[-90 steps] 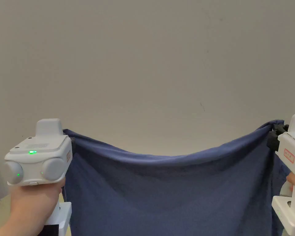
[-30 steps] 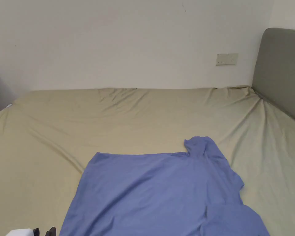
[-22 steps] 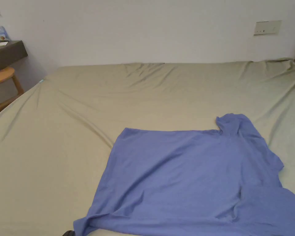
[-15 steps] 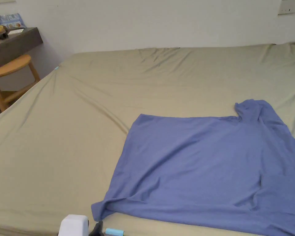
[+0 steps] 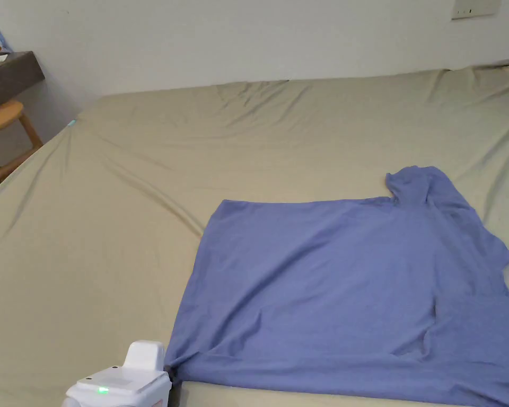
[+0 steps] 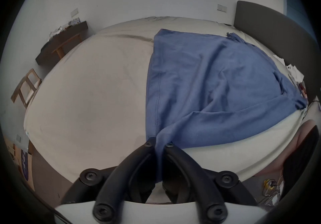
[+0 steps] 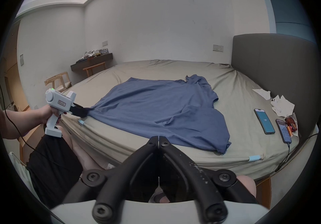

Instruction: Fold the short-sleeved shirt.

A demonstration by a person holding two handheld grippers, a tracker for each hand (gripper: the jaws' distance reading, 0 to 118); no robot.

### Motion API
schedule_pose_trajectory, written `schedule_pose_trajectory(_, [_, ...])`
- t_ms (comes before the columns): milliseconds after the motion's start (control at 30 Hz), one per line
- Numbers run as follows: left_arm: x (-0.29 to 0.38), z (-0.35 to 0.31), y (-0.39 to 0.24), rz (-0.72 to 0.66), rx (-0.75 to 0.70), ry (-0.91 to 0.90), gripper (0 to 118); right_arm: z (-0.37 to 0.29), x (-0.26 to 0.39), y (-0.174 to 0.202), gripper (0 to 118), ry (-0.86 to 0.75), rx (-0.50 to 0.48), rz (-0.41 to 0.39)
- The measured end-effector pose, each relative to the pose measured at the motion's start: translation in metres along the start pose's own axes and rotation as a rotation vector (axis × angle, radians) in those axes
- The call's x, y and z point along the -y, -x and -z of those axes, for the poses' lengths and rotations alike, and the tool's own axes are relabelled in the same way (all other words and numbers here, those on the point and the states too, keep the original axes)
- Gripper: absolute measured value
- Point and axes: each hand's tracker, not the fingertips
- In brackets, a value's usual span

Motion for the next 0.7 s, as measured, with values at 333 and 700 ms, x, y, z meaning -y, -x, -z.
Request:
schedule_pose_trajectory(333, [-0.006, -0.045, 0.001, -0.078, 0.075, -0.157, 2, 0.025, -0.011, -0.039, 14, 0.141, 0.118, -0.057])
schedule_pose_trajectory(700, [-0.018, -0.050, -0.013, -0.064, 0.099, -0.169, 2, 0.142, -0.012, -0.148, 84, 0.454, 0.234, 0.114])
